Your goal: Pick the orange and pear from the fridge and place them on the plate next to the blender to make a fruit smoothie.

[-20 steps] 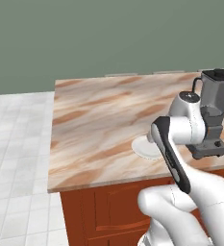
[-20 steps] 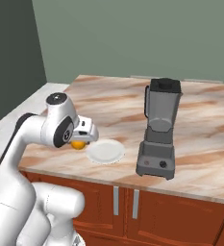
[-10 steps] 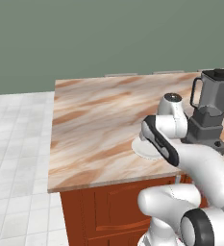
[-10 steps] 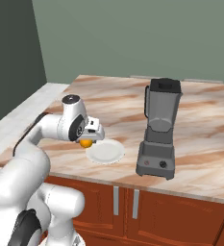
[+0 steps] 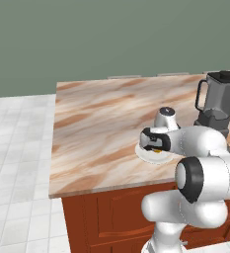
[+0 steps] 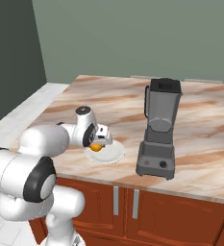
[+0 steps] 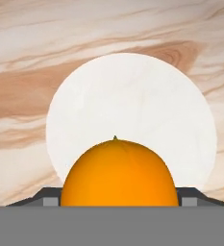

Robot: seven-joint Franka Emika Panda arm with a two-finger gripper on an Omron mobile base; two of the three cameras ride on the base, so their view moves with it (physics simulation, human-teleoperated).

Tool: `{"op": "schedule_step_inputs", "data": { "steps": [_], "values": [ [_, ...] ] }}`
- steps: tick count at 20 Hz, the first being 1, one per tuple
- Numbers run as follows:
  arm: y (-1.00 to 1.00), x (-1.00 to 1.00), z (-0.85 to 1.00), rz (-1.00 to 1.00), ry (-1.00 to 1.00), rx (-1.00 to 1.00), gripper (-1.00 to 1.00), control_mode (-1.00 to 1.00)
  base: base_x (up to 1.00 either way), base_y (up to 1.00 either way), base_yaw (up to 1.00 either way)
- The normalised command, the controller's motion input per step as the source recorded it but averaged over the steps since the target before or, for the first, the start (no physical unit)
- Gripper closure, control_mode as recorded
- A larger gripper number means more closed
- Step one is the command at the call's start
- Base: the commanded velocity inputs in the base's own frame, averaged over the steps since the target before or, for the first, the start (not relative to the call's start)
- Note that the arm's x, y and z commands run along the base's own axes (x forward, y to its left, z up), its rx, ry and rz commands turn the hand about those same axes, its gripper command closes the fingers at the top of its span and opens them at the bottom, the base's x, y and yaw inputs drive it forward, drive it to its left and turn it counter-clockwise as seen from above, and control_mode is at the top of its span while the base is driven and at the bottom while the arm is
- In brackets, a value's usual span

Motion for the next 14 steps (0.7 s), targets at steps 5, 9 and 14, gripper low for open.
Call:
{"op": "schedule_step_inputs", "data": {
  "steps": [5, 9, 14],
  "values": [
    [-0.08, 0.27, -0.25, 0.00, -0.05, -0.01, -1.00, -1.00, 0.00, 0.00, 0.00],
    [0.00, 0.00, 0.13, -0.01, 0.00, 0.00, -1.00, -1.00, 0.00, 0.00, 0.00],
    [0.04, -0.03, 0.66, -0.01, 0.00, 0.00, -1.00, -1.00, 0.00, 0.00, 0.00]
  ]
}}
